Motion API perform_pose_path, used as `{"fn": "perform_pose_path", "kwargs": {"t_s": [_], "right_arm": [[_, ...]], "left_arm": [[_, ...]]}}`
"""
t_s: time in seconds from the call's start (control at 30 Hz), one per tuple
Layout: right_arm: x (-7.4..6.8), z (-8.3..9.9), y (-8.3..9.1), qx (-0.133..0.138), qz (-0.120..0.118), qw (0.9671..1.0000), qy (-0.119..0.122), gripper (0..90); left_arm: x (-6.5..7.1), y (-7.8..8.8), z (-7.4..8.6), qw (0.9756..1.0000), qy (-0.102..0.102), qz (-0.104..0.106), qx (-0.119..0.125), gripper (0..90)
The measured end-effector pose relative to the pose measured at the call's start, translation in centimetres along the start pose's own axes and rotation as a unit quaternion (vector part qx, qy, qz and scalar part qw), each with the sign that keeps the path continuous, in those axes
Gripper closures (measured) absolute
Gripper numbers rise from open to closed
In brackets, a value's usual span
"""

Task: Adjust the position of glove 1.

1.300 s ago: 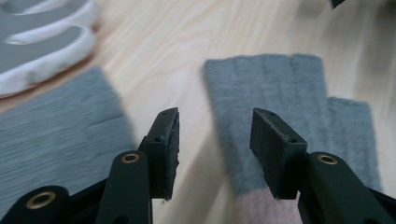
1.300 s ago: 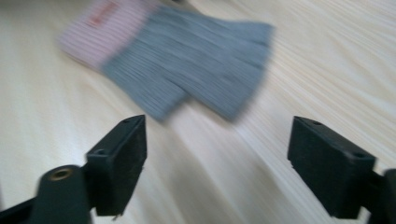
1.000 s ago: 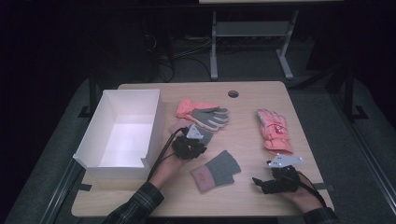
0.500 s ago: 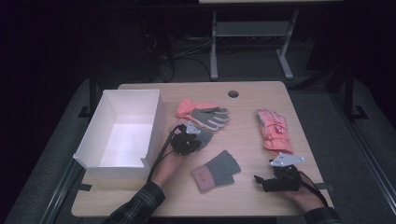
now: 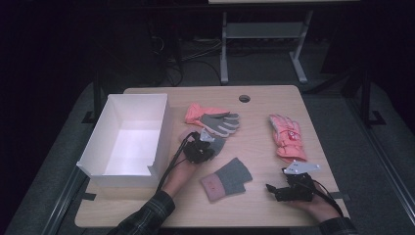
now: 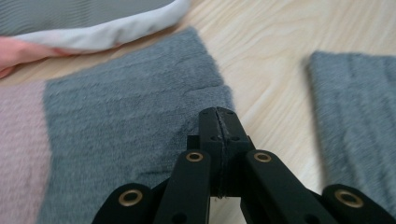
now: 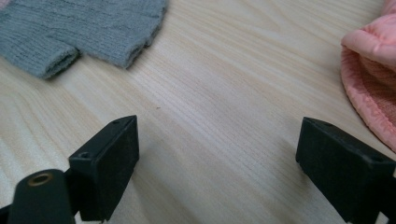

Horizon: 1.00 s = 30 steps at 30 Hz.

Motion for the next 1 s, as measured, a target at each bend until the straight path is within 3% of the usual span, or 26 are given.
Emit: {"fn": "perform_pose_path", "kwargs": {"t_s": [0.17,0.4,0.57,0.67,0.8,1.0], "right_arm": [[0.0,0.1,0.1,-0.001,0.001,1.0,-0.001,12.5],[-0.1,0.1,0.1,-0.003,0.0,1.0,-0.004,12.4],[-0.1,0.1,0.1,-0.003,0.0,1.0,-0.004,11.6],[-0.1,0.1,0.1,-0.006,-0.002,1.0,-0.003,10.4],[-0.1,0.1,0.0,-0.006,-0.003,1.0,-0.003,10.2],[-0.1,0.1,0.0,-0.006,-0.003,1.0,-0.001,9.7]], "left_arm": [[1.2,-0.8,-1.2,0.9998,0.0,0.022,-0.002,89.6],[3.3,-2.3,-3.4,0.9987,-0.024,0.046,-0.003,89.6],[3.9,-3.3,-4.8,0.9979,-0.035,0.054,-0.003,89.6],[4.0,-3.5,-5.3,0.9977,-0.032,0.06,0.002,89.6],[2.7,-2.3,-5.3,0.9985,-0.028,0.046,0.008,89.6],[-1.7,-0.5,-4.3,0.9996,0.02,0.004,0.022,89.6]]}}
Point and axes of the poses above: each handheld gripper's, and its own axes: y roughly backward along the jaws, z roughly out of its underside, x roughly to its right, the point moved 6 cm from there along -y, roughly forward along the jaws, and after that the axes turned 7 degrees about -y, right-handed, at the moved point
